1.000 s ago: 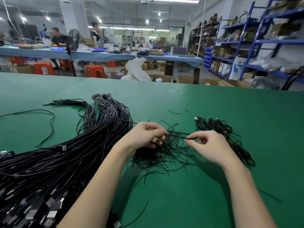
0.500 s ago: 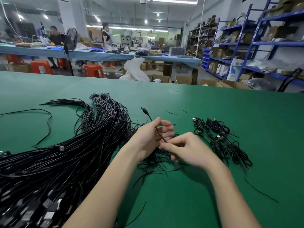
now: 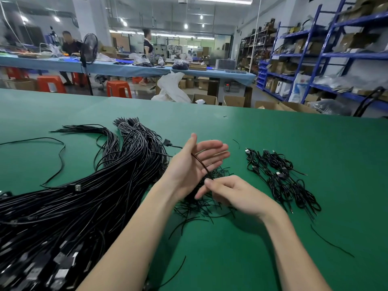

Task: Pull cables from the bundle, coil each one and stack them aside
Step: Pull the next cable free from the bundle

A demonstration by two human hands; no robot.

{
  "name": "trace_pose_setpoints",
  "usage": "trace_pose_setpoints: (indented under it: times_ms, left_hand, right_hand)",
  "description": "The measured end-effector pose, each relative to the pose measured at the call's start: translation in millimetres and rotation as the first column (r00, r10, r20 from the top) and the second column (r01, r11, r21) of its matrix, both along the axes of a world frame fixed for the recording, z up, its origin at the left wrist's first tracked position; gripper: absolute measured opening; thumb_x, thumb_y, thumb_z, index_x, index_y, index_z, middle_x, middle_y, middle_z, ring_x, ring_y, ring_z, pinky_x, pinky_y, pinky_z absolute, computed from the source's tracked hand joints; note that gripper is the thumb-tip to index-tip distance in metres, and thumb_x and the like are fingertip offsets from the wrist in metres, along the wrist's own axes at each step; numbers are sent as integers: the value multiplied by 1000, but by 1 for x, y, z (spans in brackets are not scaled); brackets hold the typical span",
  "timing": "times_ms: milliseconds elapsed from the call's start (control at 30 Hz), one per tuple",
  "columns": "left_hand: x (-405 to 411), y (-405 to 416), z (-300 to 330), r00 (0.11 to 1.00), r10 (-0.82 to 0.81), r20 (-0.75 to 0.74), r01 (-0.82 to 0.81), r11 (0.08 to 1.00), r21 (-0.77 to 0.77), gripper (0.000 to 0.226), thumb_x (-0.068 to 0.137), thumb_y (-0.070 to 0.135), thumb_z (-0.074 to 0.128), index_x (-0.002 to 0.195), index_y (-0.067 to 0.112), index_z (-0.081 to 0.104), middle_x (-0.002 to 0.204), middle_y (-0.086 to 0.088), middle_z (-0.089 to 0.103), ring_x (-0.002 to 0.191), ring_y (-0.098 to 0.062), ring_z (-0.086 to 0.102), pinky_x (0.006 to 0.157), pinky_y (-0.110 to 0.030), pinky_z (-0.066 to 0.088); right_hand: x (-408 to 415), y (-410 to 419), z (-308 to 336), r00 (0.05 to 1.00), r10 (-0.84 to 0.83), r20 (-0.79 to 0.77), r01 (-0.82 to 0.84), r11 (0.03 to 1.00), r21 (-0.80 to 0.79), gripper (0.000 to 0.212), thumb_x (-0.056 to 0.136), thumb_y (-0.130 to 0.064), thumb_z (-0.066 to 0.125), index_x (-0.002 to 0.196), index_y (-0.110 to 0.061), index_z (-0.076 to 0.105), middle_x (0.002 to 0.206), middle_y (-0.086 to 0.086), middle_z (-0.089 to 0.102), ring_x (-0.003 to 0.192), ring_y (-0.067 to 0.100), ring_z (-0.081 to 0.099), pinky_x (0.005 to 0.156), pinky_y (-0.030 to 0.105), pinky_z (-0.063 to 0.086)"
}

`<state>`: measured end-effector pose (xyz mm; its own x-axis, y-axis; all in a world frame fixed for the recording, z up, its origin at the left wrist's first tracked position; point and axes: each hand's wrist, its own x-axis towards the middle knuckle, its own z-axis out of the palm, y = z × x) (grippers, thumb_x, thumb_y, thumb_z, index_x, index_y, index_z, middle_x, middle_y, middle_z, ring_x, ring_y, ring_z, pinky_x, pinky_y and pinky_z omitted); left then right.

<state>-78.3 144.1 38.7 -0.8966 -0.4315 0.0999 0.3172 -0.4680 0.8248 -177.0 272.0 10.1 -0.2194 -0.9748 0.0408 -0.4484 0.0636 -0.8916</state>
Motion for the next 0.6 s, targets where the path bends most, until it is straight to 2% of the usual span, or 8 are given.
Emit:
trace_pose_setpoints:
  times_ms: [67,167,233,333,400,467,500,600]
  left_hand:
    - [2,1,2,999,-18,-29,19,999,26,75,108,48,21,88,11,82,110,-16,75,109,-28,71,89,-30,59]
    - [5,-1,7,994,-31,-100,38,997,73,79,108,50,18,88,8,82,108,-16,76,108,-29,72,89,-32,59]
    - [8,0,11,986,-64,-155,77,994,79,81,108,51,18,85,7,81,102,-16,77,104,-29,73,86,-33,60]
    - [15,4,17,975,-158,-154,162,987,16,84,107,52,16,77,8,80,89,-13,78,92,-28,76,71,-29,62]
    - [20,5,19,956,-280,-86,273,958,-87,85,106,53,13,73,10,79,81,-11,77,79,-24,77,57,-23,59]
    - [27,3,20,890,-455,15,449,873,-190,86,104,55,12,74,9,78,80,-11,77,72,-21,77,51,-20,57]
    - [29,2,21,843,-531,84,535,811,-239,85,103,56,12,76,9,78,82,-12,77,73,-21,77,50,-19,56]
    - [30,3,23,713,-621,325,701,625,-342,85,99,64,19,91,4,78,97,-14,77,87,-25,77,53,-20,57]
  right_hand:
    - [3,-1,-2,1000,3,14,-3,999,48,53,90,-71,48,98,-30,80,61,-13,38,60,6,35,59,18,31]
    - [-1,4,-4,997,-45,56,39,994,104,55,97,-66,43,95,-25,79,63,-11,46,62,8,40,65,22,34]
    - [-4,10,-3,997,-63,-51,69,991,115,48,97,-62,49,87,-25,78,60,-11,43,58,7,39,62,23,32]
    - [-6,13,-1,988,-88,-124,102,988,112,43,96,-59,57,80,-25,77,56,-13,46,55,5,41,59,21,31]
    - [-5,14,0,977,-141,-158,160,981,111,51,85,-72,60,79,-25,77,58,-9,42,57,8,37,60,27,29]
    - [-7,17,3,942,-248,-226,263,964,37,57,66,-81,67,71,-25,75,56,-8,36,58,11,32,61,31,26]
    - [-10,19,4,909,-316,-271,322,946,-22,52,59,-78,67,66,-26,72,53,-9,38,57,11,32,61,31,27]
    - [-15,24,11,780,-474,-409,457,878,-147,38,50,-66,56,67,-35,70,50,-11,55,53,8,44,59,28,40]
